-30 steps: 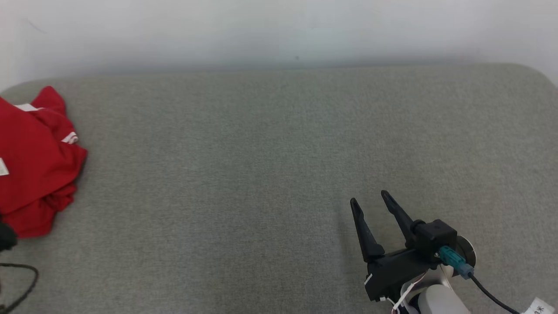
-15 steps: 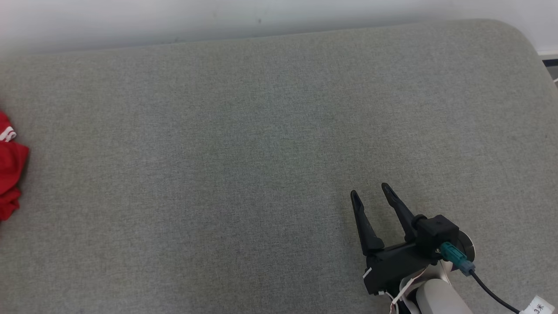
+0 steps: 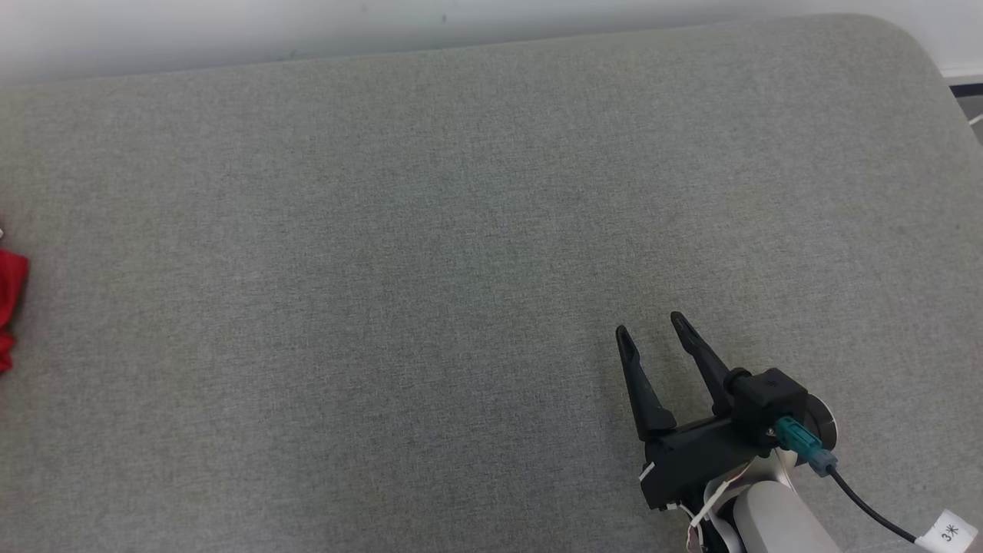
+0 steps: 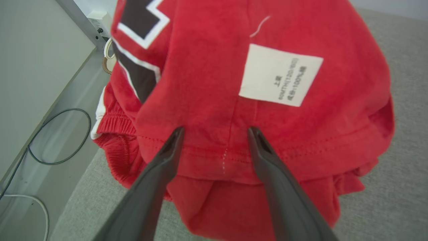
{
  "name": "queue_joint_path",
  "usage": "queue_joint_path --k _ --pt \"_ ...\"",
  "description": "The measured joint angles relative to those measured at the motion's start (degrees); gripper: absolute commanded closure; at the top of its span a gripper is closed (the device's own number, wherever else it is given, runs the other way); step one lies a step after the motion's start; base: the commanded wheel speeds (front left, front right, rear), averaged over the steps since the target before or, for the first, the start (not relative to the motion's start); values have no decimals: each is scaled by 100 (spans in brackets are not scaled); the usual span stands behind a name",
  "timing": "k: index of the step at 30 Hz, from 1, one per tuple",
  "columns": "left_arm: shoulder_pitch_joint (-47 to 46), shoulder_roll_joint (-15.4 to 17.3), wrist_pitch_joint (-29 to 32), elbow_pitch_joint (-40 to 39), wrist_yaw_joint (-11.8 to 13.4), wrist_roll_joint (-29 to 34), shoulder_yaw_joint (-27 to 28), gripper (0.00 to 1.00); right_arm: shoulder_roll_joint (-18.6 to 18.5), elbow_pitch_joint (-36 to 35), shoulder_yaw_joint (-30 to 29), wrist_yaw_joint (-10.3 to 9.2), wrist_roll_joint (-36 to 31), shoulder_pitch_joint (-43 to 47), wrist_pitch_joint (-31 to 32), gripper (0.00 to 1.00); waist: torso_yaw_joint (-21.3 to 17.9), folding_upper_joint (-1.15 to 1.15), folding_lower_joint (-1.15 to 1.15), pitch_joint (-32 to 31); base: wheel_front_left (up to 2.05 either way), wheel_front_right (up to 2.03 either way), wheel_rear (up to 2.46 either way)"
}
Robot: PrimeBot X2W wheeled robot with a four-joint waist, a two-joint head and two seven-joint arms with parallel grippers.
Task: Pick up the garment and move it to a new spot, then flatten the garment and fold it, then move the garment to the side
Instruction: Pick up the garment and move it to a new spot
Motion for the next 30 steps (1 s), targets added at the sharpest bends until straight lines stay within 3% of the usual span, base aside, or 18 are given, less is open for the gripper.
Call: queue_joint_path --k 1,2,6,14,23,30 --pt "-5 14 -8 24 4 1 -11 80 -4 -3 3 0 1 -1 3 0 -12 0 0 12 0 0 0" --pt "-27 26 -1 62 7 4 -25 100 -9 -5 5 0 1 -2 5 0 -24 0 0 26 0 0 0" --pt "-88 37 -58 168 48 51 -111 100 -48 -15 -11 0 0 -10 8 0 -61 0 0 83 0 0 0" --pt "-340 169 -769 56 -34 211 -286 100 -35 7 -89 0 -16 -7 4 0 18 0 0 32 0 0 0" --pt "-1079 265 -1216 -656 -258 398 -582 100 59 112 -98 0 19 21 -21 0 206 -1 0 -225 0 0 0" --pt "-1478 131 -1265 -1494 -365 548 -922 100 119 220 -70 0 82 62 -71 0 180 -1 0 -451 0 0 0"
